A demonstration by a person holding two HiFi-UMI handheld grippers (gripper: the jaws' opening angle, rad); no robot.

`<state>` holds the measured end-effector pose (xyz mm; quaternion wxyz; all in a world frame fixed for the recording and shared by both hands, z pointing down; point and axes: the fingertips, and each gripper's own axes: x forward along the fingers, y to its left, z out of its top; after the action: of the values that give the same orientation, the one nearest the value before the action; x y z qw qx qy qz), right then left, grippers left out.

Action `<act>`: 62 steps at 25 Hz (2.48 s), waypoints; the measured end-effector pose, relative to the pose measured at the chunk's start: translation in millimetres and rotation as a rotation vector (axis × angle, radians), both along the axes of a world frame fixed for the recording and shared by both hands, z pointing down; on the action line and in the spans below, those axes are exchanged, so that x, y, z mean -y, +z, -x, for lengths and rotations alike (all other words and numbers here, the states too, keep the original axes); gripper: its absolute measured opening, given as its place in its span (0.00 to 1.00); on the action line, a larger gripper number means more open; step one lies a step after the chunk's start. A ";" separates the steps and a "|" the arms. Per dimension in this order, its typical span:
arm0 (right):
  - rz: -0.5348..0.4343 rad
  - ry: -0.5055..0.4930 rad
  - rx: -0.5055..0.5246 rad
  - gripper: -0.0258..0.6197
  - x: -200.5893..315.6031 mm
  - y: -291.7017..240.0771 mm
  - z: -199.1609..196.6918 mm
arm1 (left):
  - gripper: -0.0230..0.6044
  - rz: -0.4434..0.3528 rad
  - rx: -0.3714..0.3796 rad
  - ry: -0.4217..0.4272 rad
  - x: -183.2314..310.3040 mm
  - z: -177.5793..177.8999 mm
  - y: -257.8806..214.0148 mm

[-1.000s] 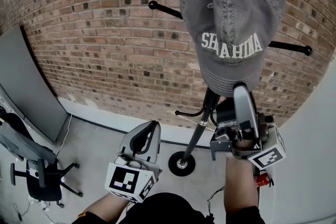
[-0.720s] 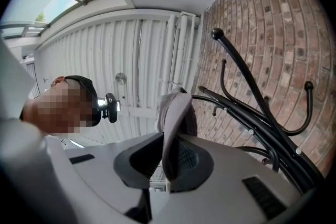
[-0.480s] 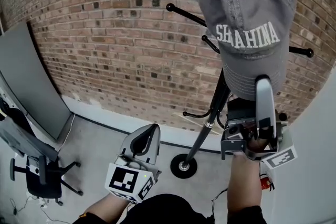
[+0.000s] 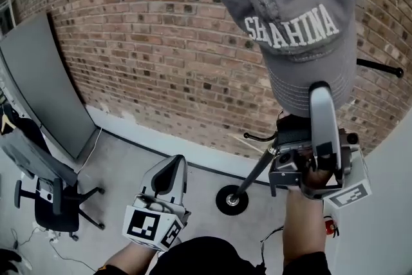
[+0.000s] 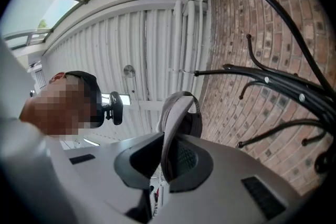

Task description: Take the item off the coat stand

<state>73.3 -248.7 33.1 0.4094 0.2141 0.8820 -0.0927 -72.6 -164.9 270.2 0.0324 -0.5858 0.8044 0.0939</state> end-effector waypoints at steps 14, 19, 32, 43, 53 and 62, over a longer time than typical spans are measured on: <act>0.377 -0.115 -0.530 0.09 -38.1 261.0 53.7 | 0.08 0.212 -0.062 -0.090 -65.3 16.6 111.3; 0.561 -0.054 -0.709 0.09 -45.3 361.7 35.4 | 0.08 0.297 -0.133 -0.071 -80.2 16.0 165.2; 0.721 0.126 -0.927 0.09 -92.0 460.6 13.6 | 0.08 0.406 -0.165 0.137 -69.9 19.6 231.7; 0.837 0.305 -0.914 0.09 -116.4 480.6 -10.5 | 0.08 0.449 -0.122 0.323 -54.8 20.2 256.3; 0.792 0.364 -0.915 0.09 -101.7 483.0 -59.6 | 0.08 0.467 -0.148 0.338 -42.2 -47.4 254.2; 0.743 0.366 -0.894 0.09 -78.2 479.8 -102.8 | 0.08 0.477 -0.108 0.334 -20.1 -103.2 244.3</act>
<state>176.1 -170.5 512.9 0.0561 -0.1579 0.8997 -0.4030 30.6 -144.7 514.5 -0.1649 -0.6954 0.6966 -0.0626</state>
